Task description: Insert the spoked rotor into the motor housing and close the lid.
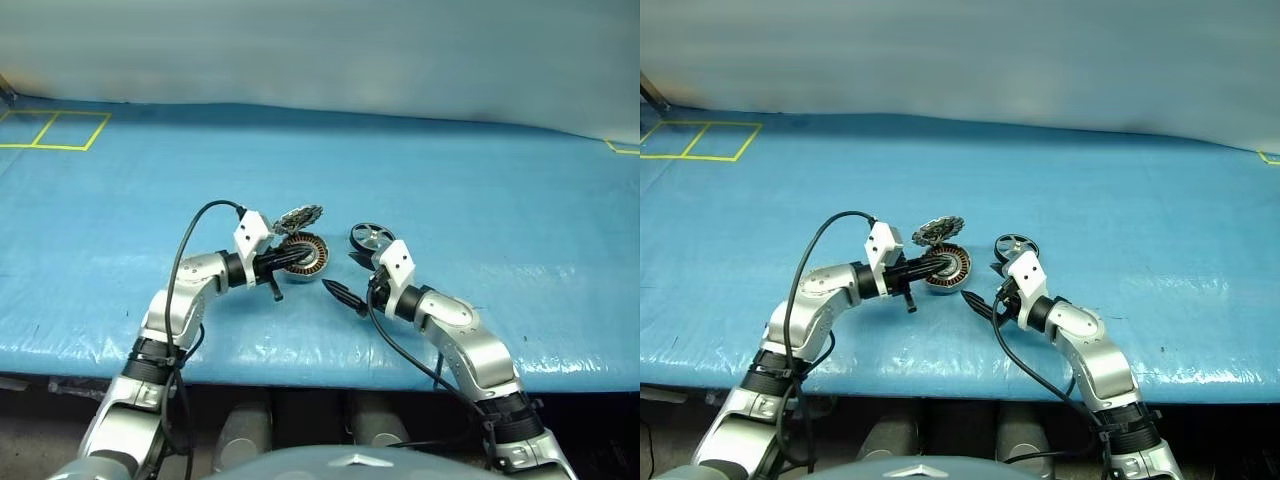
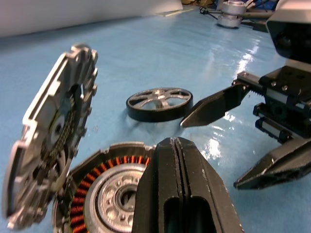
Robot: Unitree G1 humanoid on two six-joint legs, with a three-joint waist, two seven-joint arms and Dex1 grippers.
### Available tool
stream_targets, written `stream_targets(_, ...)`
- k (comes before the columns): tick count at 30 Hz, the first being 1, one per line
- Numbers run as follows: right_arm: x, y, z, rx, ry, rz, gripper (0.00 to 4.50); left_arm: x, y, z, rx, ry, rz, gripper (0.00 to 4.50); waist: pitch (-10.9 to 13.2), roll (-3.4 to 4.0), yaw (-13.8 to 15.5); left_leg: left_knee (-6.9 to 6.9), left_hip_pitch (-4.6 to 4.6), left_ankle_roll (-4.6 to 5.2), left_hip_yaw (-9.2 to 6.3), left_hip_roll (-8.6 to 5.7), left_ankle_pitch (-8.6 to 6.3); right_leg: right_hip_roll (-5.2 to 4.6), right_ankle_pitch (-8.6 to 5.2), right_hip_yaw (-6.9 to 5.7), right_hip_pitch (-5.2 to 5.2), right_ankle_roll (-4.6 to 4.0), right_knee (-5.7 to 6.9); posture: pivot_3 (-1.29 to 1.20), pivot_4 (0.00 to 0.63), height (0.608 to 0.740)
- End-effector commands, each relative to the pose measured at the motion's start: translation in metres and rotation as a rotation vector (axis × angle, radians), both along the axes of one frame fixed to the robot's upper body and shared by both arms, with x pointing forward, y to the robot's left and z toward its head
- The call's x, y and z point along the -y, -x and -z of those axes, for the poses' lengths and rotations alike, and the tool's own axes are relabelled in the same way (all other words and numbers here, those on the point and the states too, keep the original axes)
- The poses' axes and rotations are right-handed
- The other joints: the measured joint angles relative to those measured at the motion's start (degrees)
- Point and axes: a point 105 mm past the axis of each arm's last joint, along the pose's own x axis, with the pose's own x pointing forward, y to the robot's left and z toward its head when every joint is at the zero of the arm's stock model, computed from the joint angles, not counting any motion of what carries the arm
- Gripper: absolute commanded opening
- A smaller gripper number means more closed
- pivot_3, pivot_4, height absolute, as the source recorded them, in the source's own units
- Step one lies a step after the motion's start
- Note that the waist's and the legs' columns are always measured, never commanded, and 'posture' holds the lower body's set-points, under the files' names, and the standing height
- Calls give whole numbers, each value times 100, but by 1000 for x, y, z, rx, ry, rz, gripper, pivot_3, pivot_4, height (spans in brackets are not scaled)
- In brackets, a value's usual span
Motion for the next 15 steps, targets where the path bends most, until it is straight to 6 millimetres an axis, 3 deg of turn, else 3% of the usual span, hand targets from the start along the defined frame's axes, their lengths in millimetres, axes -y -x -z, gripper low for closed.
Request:
stream_targets(1, 2, -4, -18, 78, 9, 12, 4500, -6, 9, -12, 27, 38, -3, 28, 0, 1, 3, -1, 0, 0, 0, 0, 0, 0, -1, 0, -1, -1, 0, 0, 150, 740)
stream_targets(15, 1, -7, -21, 91, 33, 11, 4500, -33, 19, 0, -6, 62, -163, 28, 1, 1, 6, -3, 0, 0, 0, 1, 0, 0, -3, -1, -3, -5, 0, 0, 150, 740)
